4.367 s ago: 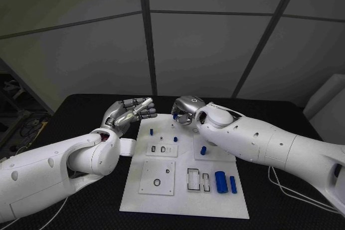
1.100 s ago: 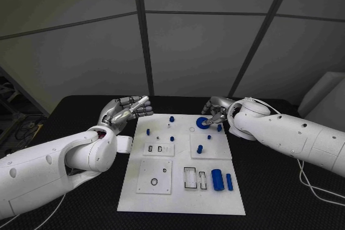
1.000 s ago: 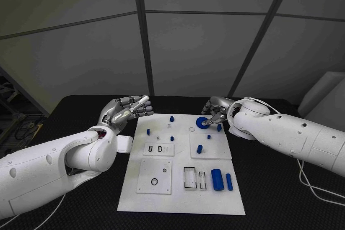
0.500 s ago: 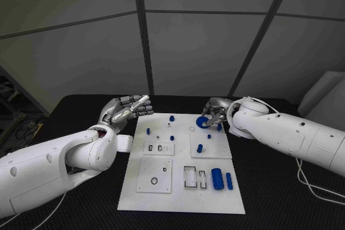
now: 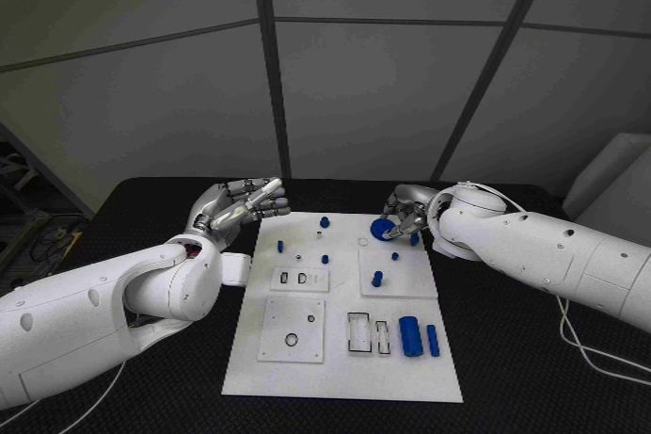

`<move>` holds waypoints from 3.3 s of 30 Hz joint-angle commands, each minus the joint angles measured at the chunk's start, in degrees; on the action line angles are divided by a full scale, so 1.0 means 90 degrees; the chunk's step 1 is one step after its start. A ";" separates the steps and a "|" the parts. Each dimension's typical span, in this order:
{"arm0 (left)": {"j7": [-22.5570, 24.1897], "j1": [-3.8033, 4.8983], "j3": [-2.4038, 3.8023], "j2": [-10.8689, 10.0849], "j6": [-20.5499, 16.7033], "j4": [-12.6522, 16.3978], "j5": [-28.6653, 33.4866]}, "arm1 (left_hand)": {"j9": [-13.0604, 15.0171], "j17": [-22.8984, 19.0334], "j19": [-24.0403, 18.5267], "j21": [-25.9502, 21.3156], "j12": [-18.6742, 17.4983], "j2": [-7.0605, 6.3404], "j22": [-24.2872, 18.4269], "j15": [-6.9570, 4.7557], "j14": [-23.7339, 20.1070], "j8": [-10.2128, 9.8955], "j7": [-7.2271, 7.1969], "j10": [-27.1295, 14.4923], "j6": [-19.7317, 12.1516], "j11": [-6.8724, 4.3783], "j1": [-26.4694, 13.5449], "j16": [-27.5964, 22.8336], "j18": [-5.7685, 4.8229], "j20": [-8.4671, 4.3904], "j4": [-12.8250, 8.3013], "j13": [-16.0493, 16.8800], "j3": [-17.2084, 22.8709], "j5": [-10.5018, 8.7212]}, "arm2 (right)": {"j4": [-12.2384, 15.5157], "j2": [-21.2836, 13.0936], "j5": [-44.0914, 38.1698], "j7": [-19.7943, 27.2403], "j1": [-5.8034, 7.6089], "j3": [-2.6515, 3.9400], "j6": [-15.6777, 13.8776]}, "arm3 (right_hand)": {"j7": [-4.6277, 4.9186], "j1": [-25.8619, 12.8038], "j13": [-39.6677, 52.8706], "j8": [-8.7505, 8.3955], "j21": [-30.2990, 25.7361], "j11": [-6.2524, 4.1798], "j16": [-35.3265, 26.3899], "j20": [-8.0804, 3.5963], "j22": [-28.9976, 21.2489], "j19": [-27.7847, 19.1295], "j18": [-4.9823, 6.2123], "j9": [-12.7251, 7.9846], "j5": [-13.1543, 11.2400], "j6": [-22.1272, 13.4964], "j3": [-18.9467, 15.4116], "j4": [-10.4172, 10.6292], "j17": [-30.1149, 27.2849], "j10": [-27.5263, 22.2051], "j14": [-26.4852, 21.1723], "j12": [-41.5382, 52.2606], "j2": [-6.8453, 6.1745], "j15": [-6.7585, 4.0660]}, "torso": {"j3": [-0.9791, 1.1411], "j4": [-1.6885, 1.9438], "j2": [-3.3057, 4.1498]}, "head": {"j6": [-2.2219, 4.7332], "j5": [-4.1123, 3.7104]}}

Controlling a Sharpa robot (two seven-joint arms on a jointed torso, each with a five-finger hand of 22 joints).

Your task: Assemble the parts on the task board

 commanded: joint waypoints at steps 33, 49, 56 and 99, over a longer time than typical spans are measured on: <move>0.0008 0.0009 0.0005 -0.0024 0.0056 0.0014 -0.0054 | -0.0006 -0.0010 0.0008 -0.0026 -0.0051 0.0092 -0.0018 -0.0008 0.0051 -0.0049 0.0192 -0.0030 -0.0002 0.0017 0.0034 -0.0046 -0.0127 0.0005 -0.0062 -0.0002 -0.0005 0.0033 | 0.0540 -0.0116 -0.0544 0.0119 0.0007 0.0003 -0.0941 | -0.0089 -0.0001 0.0627 0.0144 0.0263 -0.0095 0.0100 -0.0072 0.0478 0.0281 -0.0204 -0.0023 0.0222 0.0798 0.0995 -0.0417 0.1086 0.0473 0.0535 0.0533 0.0106 -0.0050 | -0.0004 -0.0004 -0.0013 | 0.0028 -0.0011; -0.0005 0.0010 0.0005 -0.0013 0.0037 0.0019 -0.0134 | -0.0006 -0.0013 0.0002 -0.0037 -0.0058 0.0110 -0.0025 -0.0007 0.0053 -0.0058 0.0194 -0.0030 0.0001 0.0019 0.0057 -0.0053 -0.0127 0.0006 -0.0092 -0.0002 0.0000 0.0033 | 0.0660 0.0646 -0.1202 0.0061 0.0010 -0.0008 -0.1230 | -0.0098 -0.0044 0.0635 0.0102 0.0281 -0.0103 0.0100 -0.0077 0.0516 0.0304 -0.0211 -0.0043 0.0195 0.0821 0.1052 -0.0446 0.1082 0.0479 0.0534 0.0539 0.0069 -0.0056 | -0.0012 0.0032 0.0018 | 0.0011 0.0078; -0.0012 0.0011 0.0006 0.0010 0.0027 0.0022 -0.0142 | -0.0006 -0.0014 -0.0001 -0.0040 -0.0059 0.0115 -0.0027 -0.0007 0.0053 -0.0060 0.0193 -0.0029 0.0002 0.0019 0.0062 -0.0055 -0.0127 0.0006 -0.0098 -0.0002 0.0001 0.0033 | 0.0406 0.1021 -0.1318 0.0052 0.0008 -0.0074 -0.1247 | -0.0097 -0.0053 0.0631 0.0093 0.0282 -0.0102 0.0097 -0.0078 0.0517 0.0305 -0.0211 -0.0047 0.0195 0.0822 0.1061 -0.0449 0.1075 0.0475 0.0533 0.0535 0.0063 -0.0056 | -0.0009 0.0019 0.0017 | -0.0003 0.0103; -0.0030 0.0012 0.0007 0.0058 0.0022 0.0007 -0.0143 | -0.0005 -0.0015 -0.0005 -0.0045 -0.0061 0.0121 -0.0031 -0.0006 0.0055 -0.0063 0.0193 -0.0026 0.0005 0.0019 0.0067 -0.0058 -0.0128 0.0007 -0.0109 -0.0001 0.0001 0.0032 | -0.0089 0.1498 -0.1340 0.0075 -0.0007 -0.0247 -0.0724 | 0.0014 -0.0378 0.0267 -0.0571 0.0240 0.0003 0.0090 0.0002 0.0454 0.0237 -0.0196 -0.0259 -0.0023 0.0117 0.1278 -0.0649 0.1059 0.0155 0.0527 0.0227 -0.0122 0.0034 | 0.0003 0.0000 0.0006 | -0.0121 0.0153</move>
